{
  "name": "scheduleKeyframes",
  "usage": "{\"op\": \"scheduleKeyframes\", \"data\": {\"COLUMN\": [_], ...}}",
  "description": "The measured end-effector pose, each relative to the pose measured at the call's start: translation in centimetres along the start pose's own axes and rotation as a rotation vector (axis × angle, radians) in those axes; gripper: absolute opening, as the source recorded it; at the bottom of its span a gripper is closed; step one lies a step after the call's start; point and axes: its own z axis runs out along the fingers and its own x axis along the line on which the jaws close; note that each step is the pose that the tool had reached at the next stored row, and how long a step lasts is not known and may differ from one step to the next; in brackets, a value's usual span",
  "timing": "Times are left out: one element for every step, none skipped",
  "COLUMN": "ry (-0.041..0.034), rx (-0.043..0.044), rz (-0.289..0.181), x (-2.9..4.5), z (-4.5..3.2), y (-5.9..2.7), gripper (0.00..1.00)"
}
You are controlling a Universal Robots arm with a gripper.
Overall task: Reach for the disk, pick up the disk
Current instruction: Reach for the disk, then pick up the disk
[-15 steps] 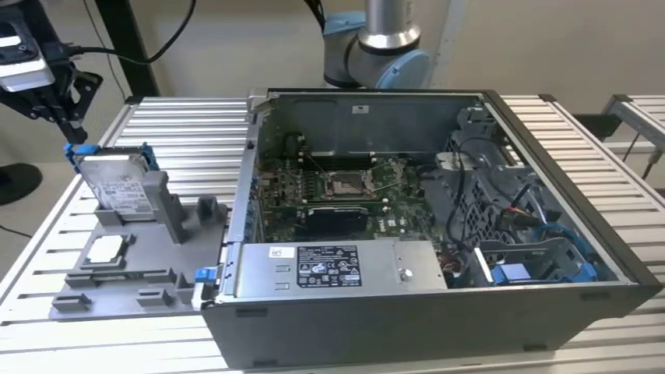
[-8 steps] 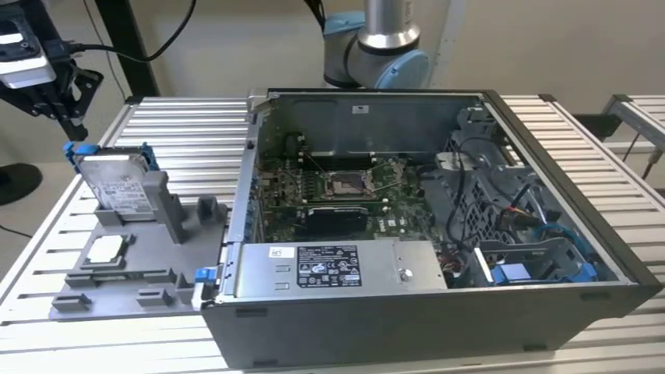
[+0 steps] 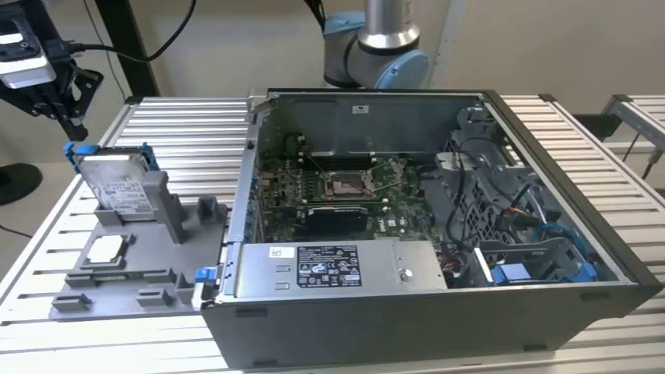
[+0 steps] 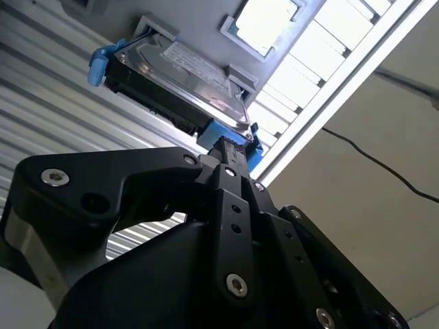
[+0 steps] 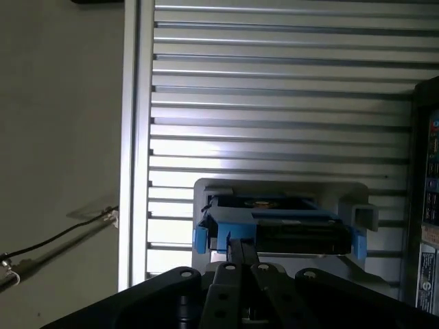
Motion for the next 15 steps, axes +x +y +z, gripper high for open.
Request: {"op": "scheduleKeyframes", "data": {"ry": [-0.0001,-0.0001,-0.0001,0.0,-0.0001,-0.0001,-0.0002,-0.0003,-0.0004,-0.0006,-0.0006,-0.0008,-0.0009,-0.001,-0.0011], "rx": [0.0,0.0,0.0,-0.0001,0.0,-0.0001,-0.0001,-0.0001,0.0,0.0,0.0,0.0,0.0,0.0,0.0], "rz": [0.0,0.0,0.0,0.0,0.001,0.002,0.004,0.006,0.008,0.011,0.015,0.019,0.024,0.027,0.028], "x": [0.0,0.0,0.0,0.0,0.0,0.0,0.0,0.0,0.0,-0.01,0.0,0.0,0.0,0.0,0.0], "z": [0.0,0.0,0.0,0.0,0.0,0.0,0.0,0.01,0.0,0.01,0.0,0.0,0.0,0.0,0.0], "y": [0.0,0.0,0.0,0.0,0.0,0.0,0.0,0.0,0.0,0.0,0.0,0.0,0.0,0.0,0.0], "gripper": [0.0,0.0,0.0,0.0,0.0,0.0,0.0,0.0,0.0,0.0,0.0,0.0,0.0,0.0,0.0]}}
